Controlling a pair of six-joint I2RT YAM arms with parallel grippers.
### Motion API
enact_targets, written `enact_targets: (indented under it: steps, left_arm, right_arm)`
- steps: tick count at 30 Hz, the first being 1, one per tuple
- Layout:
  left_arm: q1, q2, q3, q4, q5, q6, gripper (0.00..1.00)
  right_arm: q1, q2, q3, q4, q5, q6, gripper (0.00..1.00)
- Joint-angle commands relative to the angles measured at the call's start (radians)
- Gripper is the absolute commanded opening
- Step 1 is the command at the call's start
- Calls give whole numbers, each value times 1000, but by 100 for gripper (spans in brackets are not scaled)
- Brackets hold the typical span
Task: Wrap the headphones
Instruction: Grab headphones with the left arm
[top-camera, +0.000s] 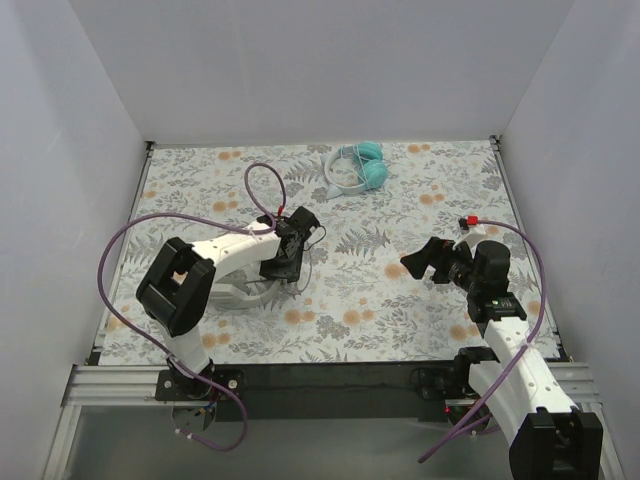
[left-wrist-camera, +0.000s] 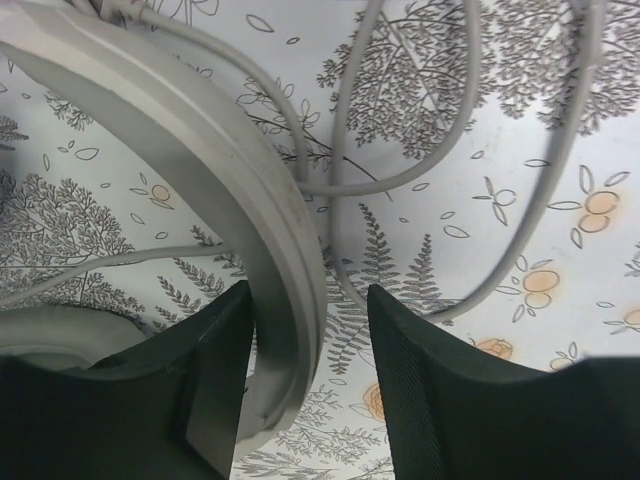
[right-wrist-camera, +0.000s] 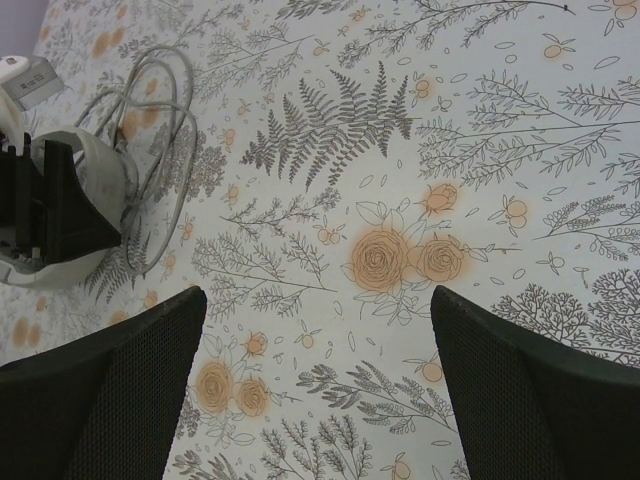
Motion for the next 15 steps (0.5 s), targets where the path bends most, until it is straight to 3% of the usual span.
enact_targets:
  steps: [1, 7, 8, 10, 15]
  left_arm:
    - [3, 14, 46, -36, -73, -10, 46]
    - [3, 93, 93, -30, -61, 26, 37]
    - [2, 99, 122, -30, -45, 27, 32]
    - [-3, 101, 179, -74, -42, 24, 2]
    - [-5, 12, 570, -228, 101, 18, 0]
  right_arm:
    - [6, -14, -16, 36, -4, 0, 98]
    - [6, -18, -17, 37, -5, -3, 98]
    - [6, -17, -16, 39, -7, -2, 98]
    - [6, -15, -10, 37, -10, -3, 98]
    - [9, -31, 6, 36, -31, -6, 98]
